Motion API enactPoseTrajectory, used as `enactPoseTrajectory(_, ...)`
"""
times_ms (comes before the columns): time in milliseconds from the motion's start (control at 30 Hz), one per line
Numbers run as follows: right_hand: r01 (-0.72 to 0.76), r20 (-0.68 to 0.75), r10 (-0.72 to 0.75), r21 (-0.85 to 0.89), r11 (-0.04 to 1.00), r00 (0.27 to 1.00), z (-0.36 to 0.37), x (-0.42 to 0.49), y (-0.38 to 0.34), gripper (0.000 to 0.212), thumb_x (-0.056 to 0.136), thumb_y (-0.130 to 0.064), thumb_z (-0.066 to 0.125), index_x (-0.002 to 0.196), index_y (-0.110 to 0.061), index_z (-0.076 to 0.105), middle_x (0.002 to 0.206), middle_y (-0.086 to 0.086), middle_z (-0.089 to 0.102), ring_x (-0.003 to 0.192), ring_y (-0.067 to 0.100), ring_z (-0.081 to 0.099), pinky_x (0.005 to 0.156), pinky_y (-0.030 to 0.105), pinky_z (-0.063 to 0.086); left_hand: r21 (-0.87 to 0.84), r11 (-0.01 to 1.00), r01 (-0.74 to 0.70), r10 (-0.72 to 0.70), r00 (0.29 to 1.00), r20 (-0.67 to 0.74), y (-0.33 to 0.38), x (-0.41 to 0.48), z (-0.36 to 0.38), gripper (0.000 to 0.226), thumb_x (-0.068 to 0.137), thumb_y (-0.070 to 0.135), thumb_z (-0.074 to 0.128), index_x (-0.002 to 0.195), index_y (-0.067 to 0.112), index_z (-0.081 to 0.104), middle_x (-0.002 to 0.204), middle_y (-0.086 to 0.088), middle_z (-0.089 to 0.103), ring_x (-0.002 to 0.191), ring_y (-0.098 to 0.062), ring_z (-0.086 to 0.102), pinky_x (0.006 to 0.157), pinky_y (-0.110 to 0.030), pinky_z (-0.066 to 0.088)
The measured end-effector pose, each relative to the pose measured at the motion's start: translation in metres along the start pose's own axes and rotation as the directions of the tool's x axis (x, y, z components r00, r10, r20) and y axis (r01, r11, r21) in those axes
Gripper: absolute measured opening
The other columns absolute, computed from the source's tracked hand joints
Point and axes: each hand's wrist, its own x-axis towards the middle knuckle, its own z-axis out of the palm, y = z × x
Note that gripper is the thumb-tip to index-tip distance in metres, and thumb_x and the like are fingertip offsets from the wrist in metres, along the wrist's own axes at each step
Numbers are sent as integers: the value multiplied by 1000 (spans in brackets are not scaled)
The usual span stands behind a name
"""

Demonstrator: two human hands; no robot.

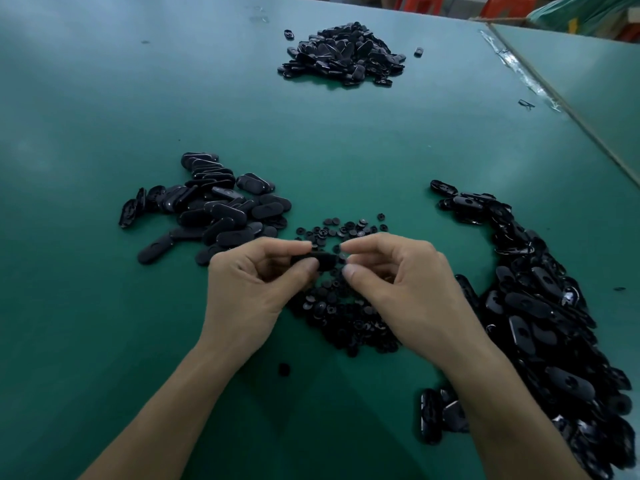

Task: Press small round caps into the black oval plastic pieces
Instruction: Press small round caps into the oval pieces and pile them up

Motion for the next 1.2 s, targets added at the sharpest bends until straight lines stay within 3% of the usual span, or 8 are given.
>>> enactPoseTrajectory(100, -63, -137, 35, -207, 976, 990, -16, 1, 13, 18, 90, -16, 71, 105, -24, 76, 89, -16, 71, 79, -10, 64, 72, -2, 42, 155, 987, -28, 50, 990, -136, -2, 8, -13, 18, 82, 10, 79, 96, 22, 76, 78, 2, 77, 68, -18, 74, 68, -31, 61)
enactPoseTrajectory(200, -216, -213, 139, -401, 890, 967, -44, 2, 31, 16, 90, -22, 72, 105, -22, 74, 94, -5, 71, 80, 7, 61, 80, 19, 44, 265, 964, -3, 75, 962, -264, -4, 20, -31, 19, 85, 15, 78, 96, 31, 74, 81, 9, 76, 68, -14, 74, 68, -37, 62)
enactPoseTrajectory(367, -445, -193, 405, -503, 741, 894, -70, -2, 44, 28, 87, -38, 75, 111, -27, 67, 98, -1, 62, 93, 20, 58, 83, 35, 49, 401, 916, 11, 139, 929, -343, -3, 27, -46, 18, 84, 25, 80, 92, 39, 71, 80, 27, 72, 76, 4, 71, 73, -15, 58)
enactPoseTrajectory(600, -449, -234, 384, -489, 748, 893, -66, -4, 47, 15, 90, -27, 71, 105, -24, 70, 84, -10, 63, 84, 20, 61, 81, 36, 53, 601, 794, 90, 165, 920, -356, -9, 28, -52, 11, 84, 35, 78, 87, 39, 68, 82, 16, 69, 68, -6, 65, 65, -27, 54)
enactPoseTrajectory(700, -399, -300, 280, -486, 777, 912, -66, -4, 51, 16, 94, -19, 63, 104, -18, 75, 90, 3, 70, 83, 23, 65, 81, 37, 55, 673, 736, 74, 208, 921, -329, -12, 30, -54, 16, 84, 33, 78, 98, 35, 70, 98, 4, 66, 65, -1, 55, 61, -10, 43)
enactPoseTrajectory(800, -258, -329, 129, -390, 884, 936, -59, -3, 44, 18, 96, -17, 62, 106, -20, 76, 90, -5, 70, 80, 9, 64, 76, 24, 52, 653, 757, 8, 263, 912, -316, -9, 27, -48, 18, 87, 25, 76, 102, 30, 68, 98, 4, 58, 64, 2, 50, 65, 2, 37)
enactPoseTrajectory(933, -87, -197, 76, -49, 995, 978, -45, -3, 28, 21, 94, -17, 66, 100, -36, 73, 81, -15, 72, 73, 6, 68, 65, 16, 53, 539, 823, -177, 303, 941, -153, 1, 14, -24, 8, 89, 24, 72, 91, 30, 68, 76, 12, 66, 61, -2, 59, 58, -6, 43)
enactPoseTrajectory(1200, -66, 130, 8, 449, 891, 992, 2, -6, 9, 24, 91, -1, 69, 96, -24, 74, 83, 0, 76, 63, 14, 70, 56, 19, 51, 169, 986, -17, -10, 987, 162, 7, -10, 8, 13, 84, 31, 80, 95, 28, 75, 80, 5, 76, 69, -16, 71, 58, -25, 57)
